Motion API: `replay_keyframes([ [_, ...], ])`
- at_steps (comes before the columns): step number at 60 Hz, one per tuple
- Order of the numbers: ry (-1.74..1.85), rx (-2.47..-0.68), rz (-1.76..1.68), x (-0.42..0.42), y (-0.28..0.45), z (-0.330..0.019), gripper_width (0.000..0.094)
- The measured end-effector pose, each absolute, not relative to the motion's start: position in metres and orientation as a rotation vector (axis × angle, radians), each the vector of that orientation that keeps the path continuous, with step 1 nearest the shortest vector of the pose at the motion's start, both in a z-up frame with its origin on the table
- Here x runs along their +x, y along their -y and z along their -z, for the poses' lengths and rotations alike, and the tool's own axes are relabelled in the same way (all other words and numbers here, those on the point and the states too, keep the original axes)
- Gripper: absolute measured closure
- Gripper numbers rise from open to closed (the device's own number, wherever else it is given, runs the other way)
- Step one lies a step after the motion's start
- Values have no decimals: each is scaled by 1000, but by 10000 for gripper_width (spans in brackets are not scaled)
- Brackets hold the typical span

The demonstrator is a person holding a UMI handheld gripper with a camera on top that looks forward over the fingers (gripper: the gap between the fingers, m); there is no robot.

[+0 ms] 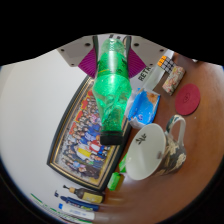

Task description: Pour water

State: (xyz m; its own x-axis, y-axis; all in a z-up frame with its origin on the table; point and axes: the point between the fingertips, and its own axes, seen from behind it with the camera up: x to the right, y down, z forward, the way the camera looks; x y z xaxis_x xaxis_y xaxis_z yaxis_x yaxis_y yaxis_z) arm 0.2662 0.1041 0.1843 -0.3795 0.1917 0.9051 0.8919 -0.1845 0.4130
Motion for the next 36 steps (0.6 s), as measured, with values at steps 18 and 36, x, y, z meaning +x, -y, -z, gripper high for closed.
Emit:
replay_keyframes([
  [18, 896, -1661, 1014, 259, -83, -230, 565],
  [36, 371, -1854, 343, 255, -70, -197, 565],
])
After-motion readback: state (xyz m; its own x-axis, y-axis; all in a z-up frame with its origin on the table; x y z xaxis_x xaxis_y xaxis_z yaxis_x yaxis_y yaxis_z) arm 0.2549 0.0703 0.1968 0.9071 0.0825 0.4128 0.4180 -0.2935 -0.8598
